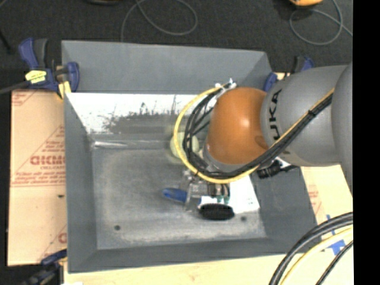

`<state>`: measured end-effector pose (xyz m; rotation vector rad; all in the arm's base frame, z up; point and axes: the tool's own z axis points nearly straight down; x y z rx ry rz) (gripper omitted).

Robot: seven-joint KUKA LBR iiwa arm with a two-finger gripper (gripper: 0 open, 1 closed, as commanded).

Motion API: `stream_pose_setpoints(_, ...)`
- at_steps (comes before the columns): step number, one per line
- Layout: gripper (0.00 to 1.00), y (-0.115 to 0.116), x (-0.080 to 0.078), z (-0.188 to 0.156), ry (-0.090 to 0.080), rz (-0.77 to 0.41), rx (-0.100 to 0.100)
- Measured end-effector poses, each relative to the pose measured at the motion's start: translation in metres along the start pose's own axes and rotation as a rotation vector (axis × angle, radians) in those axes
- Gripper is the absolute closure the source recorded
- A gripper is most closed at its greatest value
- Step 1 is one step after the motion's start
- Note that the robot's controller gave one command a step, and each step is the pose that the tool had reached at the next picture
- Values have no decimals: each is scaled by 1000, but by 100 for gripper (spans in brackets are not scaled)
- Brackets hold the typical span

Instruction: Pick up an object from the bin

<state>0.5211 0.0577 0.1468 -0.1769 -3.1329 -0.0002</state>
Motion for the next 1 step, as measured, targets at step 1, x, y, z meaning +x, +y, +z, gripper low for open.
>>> stream_pose_setpoints(1,100,4,-17,-61,-4,-10,0)
